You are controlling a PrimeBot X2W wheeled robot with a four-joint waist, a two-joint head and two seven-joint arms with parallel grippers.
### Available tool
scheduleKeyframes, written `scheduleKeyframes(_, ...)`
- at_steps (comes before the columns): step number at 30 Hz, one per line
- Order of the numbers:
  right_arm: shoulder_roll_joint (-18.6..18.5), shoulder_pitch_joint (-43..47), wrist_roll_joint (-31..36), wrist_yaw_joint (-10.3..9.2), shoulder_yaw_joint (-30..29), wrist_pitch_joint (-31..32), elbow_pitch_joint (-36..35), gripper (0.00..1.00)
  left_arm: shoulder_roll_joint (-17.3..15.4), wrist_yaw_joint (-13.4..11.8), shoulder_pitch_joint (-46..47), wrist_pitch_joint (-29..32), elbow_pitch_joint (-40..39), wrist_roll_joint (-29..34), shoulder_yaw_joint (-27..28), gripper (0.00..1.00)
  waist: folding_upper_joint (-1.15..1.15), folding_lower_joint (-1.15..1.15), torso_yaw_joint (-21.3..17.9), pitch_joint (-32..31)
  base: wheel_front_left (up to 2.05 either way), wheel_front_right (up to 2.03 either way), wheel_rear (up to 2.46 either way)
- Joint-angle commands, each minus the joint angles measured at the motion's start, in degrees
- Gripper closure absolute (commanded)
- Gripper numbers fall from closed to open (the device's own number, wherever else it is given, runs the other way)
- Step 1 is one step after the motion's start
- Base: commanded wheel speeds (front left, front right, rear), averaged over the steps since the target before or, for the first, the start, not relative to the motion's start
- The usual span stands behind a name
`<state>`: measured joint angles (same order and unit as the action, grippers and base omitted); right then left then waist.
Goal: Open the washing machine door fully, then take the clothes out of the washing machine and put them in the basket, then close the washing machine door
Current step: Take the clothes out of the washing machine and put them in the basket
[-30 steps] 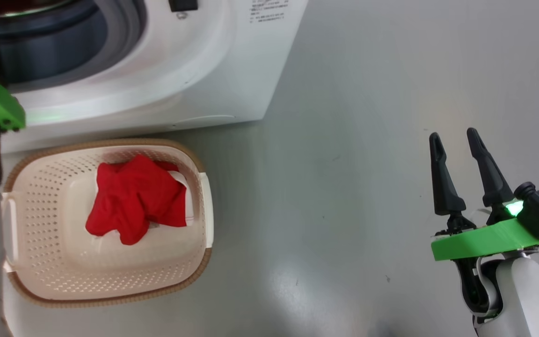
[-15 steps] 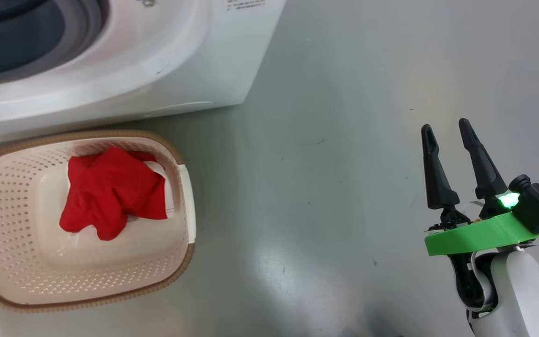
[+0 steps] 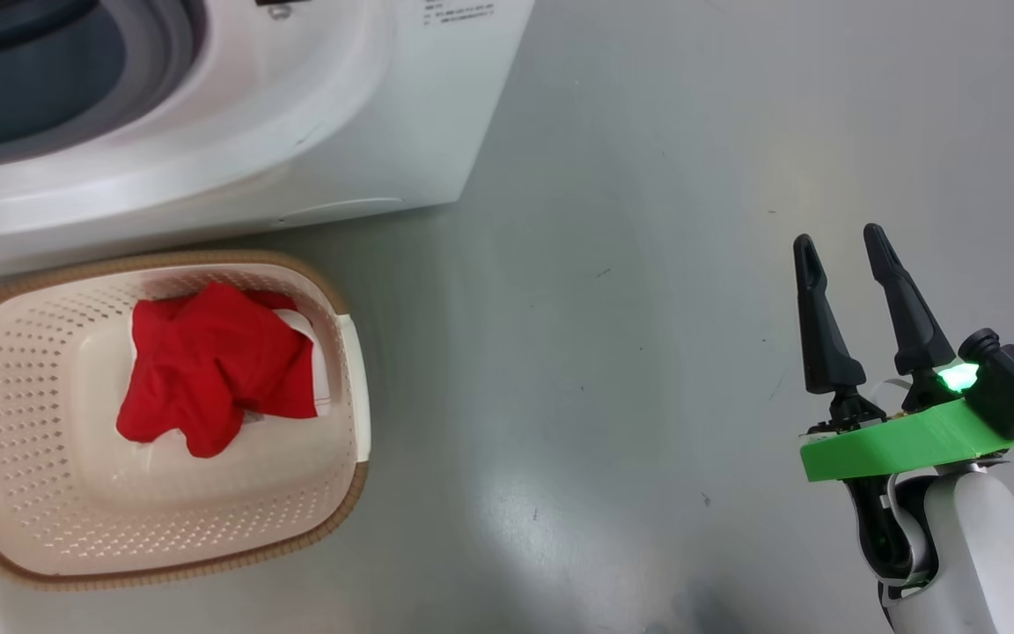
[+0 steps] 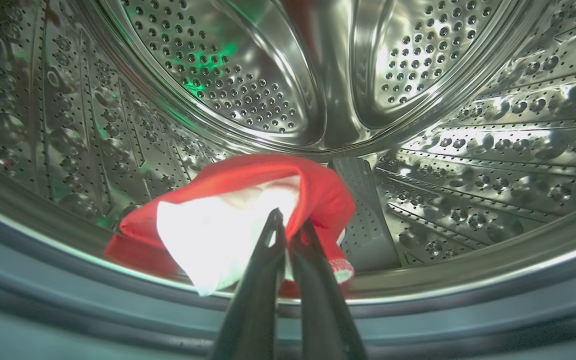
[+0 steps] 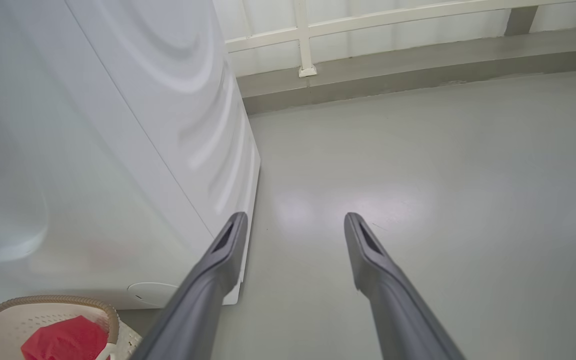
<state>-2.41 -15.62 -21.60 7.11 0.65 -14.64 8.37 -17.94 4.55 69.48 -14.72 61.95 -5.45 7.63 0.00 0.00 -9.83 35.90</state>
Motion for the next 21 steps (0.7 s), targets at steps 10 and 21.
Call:
scheduleKeyframes(10, -0.47, 1.3, 0.21, 0.37, 0.35, -0.36, -0.35, 0.0, 1.11, 1.79, -11.87, -0.28, -14.66, -2.35, 2.89, 1.0, 0.0, 0.0, 2.44, -4.69, 0.0, 0.0, 0.0)
scheduleKeyframes(21, -0.47, 3.3, 1.1, 0.37, -0.64, -0.36, 0.08, 0.0, 5.6, 2.78, -24.26, -0.28, -31.43, -2.67, 4.5, 1.0, 0.0, 0.0, 5.48, -9.2, 0.0, 0.0, 0.0)
